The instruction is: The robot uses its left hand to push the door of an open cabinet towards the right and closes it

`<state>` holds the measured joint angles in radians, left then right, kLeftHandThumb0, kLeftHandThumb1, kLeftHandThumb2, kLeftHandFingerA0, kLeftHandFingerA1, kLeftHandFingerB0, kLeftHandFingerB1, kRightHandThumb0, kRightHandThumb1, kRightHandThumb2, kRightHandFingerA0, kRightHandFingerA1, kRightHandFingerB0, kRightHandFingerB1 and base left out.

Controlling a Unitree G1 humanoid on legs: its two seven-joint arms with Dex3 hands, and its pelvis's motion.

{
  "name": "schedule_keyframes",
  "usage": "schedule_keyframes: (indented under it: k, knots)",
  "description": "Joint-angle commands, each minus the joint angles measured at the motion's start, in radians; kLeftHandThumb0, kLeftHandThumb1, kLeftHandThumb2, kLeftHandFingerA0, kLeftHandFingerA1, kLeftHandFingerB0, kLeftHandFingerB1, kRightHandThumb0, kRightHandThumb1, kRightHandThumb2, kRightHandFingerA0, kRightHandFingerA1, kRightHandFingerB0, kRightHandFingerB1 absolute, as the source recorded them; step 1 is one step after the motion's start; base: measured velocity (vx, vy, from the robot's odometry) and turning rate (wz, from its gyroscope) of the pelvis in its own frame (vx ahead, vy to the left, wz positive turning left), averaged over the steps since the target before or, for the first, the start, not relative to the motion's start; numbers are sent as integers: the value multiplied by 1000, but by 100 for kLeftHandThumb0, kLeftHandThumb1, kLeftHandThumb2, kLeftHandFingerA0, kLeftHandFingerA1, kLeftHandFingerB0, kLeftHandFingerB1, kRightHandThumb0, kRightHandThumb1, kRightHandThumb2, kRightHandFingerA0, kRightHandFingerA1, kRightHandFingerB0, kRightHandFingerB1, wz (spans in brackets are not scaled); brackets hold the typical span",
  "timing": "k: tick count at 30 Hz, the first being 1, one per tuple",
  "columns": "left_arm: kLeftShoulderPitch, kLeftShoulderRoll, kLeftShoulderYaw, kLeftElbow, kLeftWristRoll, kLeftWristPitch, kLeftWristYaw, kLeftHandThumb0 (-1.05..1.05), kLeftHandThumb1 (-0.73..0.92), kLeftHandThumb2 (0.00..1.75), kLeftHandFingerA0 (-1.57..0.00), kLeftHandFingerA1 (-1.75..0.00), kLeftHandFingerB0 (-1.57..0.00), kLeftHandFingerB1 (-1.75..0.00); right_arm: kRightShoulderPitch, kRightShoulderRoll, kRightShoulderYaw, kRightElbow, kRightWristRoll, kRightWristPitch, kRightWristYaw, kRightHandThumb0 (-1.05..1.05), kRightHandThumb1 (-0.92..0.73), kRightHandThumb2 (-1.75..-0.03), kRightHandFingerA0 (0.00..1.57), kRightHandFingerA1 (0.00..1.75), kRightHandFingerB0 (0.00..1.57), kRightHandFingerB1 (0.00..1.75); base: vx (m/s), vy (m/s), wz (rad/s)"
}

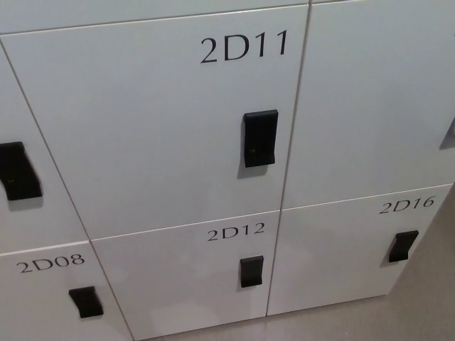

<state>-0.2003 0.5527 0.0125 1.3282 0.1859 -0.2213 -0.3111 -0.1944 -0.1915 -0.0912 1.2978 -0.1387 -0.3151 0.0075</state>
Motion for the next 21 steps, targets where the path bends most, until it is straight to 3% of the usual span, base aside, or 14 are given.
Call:
schedule_keyframes:
  k: [1, 6, 7, 8, 9, 15, 16, 17, 18, 21]
  knots:
    - [22, -39, 12, 17, -12, 43, 0, -90, 91, 68, -31, -44, -28, -31, 23, -22, -6, 10, 11, 6, 3, -61, -92, -67, 30, 36, 20, 30, 0, 0, 0]
    - [40, -58, 56, 14, -46, 40, 34, -91, 91, 69, -28, -46, -24, -33, 35, -27, 10, 13, -3, 24, -3, -60, -92, -68, 30, 36, 20, 30, 0, 0, 0]
    - [38, -64, 89, 15, -75, 50, 30, -88, 69, 106, -21, -54, -14, -45, 41, -27, 13, 12, -5, 24, -5, -59, -92, -67, 31, 35, 21, 30, 0, 0, 0]
    - [36, -66, 106, 15, -89, 53, 24, -88, 69, 106, -21, -54, -14, -45, 44, -27, 14, 12, -6, 24, -6, -59, -92, -67, 31, 35, 21, 30, 0, 0, 0]
    - [36, -71, 141, 15, -113, 61, 16, -91, 87, 67, -25, -47, -20, -34, 51, -24, 18, 13, -9, 23, -9, -60, -92, -67, 31, 36, 21, 30, 0, 0, 0]
    - [30, -111, 280, 5, -203, 57, 14, -93, 86, 67, -26, -46, -28, -34, 79, -4, 33, 15, -17, 21, -20, -60, -92, -68, 32, 36, 22, 31, 0, 0, 0]
    - [26, -124, 289, 4, -200, 56, 22, -93, 71, 112, -27, -56, -22, -45, 84, -4, 32, 13, -13, 22, -16, -59, -92, -68, 31, 36, 22, 31, 0, 0, 0]
    - [25, -128, 293, 4, -199, 55, 24, -93, 71, 112, -27, -56, -22, -45, 86, -4, 32, 12, -12, 23, -15, -59, -92, -68, 31, 36, 22, 31, 0, 0, 0]
    - [27, -130, 286, 2, -186, 46, 25, -93, 87, 67, -25, -46, -25, -34, 86, -4, 31, 13, -11, 25, -15, -60, -92, -67, 32, 36, 23, 30, 0, 0, 0]
    - [27, -131, 262, 0, -148, 22, 31, -92, 88, 68, -25, -46, -23, -33, 81, -11, 36, 12, -13, 25, -17, -61, -92, -68, 32, 36, 23, 30, 0, 0, 0]
